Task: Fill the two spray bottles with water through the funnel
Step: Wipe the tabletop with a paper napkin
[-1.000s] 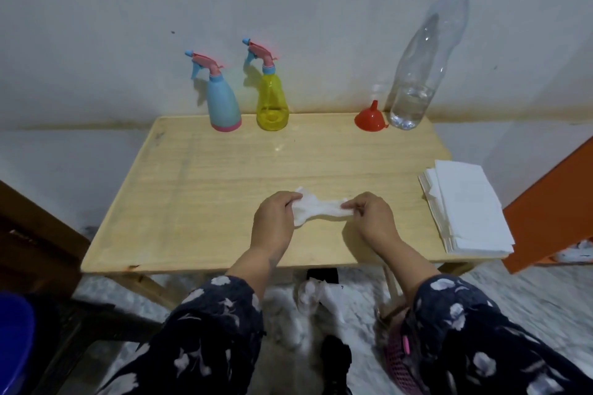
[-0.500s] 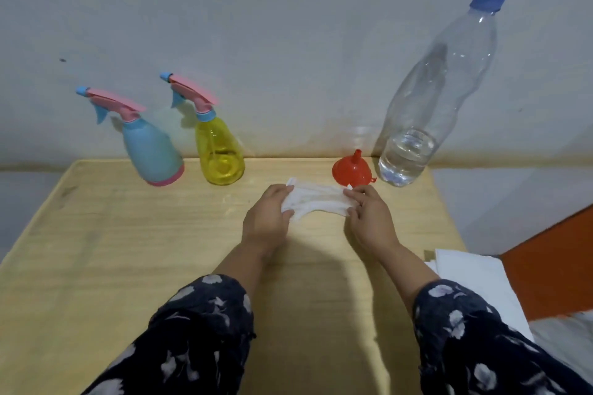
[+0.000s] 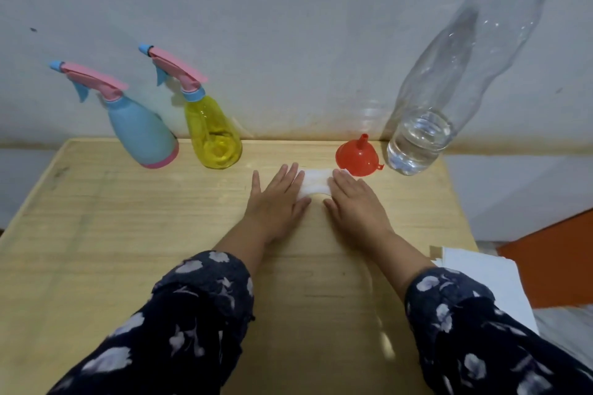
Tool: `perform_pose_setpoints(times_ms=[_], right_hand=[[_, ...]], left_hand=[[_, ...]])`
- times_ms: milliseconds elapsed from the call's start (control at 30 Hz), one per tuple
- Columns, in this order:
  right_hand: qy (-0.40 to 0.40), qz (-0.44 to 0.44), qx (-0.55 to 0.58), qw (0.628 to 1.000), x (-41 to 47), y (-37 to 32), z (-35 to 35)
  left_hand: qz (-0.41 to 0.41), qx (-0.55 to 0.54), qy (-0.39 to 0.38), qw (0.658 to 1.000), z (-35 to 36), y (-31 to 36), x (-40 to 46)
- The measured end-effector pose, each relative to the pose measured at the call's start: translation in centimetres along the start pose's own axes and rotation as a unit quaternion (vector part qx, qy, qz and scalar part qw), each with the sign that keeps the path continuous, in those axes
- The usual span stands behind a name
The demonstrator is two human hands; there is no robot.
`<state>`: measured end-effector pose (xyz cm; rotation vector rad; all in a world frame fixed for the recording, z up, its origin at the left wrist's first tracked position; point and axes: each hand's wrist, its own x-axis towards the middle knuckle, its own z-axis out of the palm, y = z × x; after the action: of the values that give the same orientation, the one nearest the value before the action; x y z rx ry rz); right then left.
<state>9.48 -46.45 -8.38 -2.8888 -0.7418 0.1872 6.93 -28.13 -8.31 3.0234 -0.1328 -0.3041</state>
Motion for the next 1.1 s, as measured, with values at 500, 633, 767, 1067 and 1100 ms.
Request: perform_pose_setpoints(times_ms=[500, 633, 767, 1067, 1100], right_hand=[[-0.036, 0.020, 0.015, 0.999, -7.8, -3.0, 0.3], [-0.052, 0.033, 0.019, 0.998, -12.0, -4.9, 0.9], [-0.063, 0.046, 0.022, 0.997, -16.6, -7.2, 1.3], [-0.064, 0.063, 0.019, 0.996, -25.7, -11.7, 2.9], [-0.062, 0.064, 0.014, 0.996, -26.5, -12.1, 3.1]], left_hand=[[0.019, 0.004, -0.031, 0.999, 1.3, 1.3, -7.8], [0.024, -0.009, -0.052, 0.998, 1.8, 1.8, -11.9], [0.036, -0.010, -0.059, 0.998, 2.1, 2.3, -16.2], [0.062, -0.006, -0.060, 0.996, 4.4, 3.4, -26.3], [0.066, -0.002, -0.058, 0.996, 4.7, 3.4, -27.2]])
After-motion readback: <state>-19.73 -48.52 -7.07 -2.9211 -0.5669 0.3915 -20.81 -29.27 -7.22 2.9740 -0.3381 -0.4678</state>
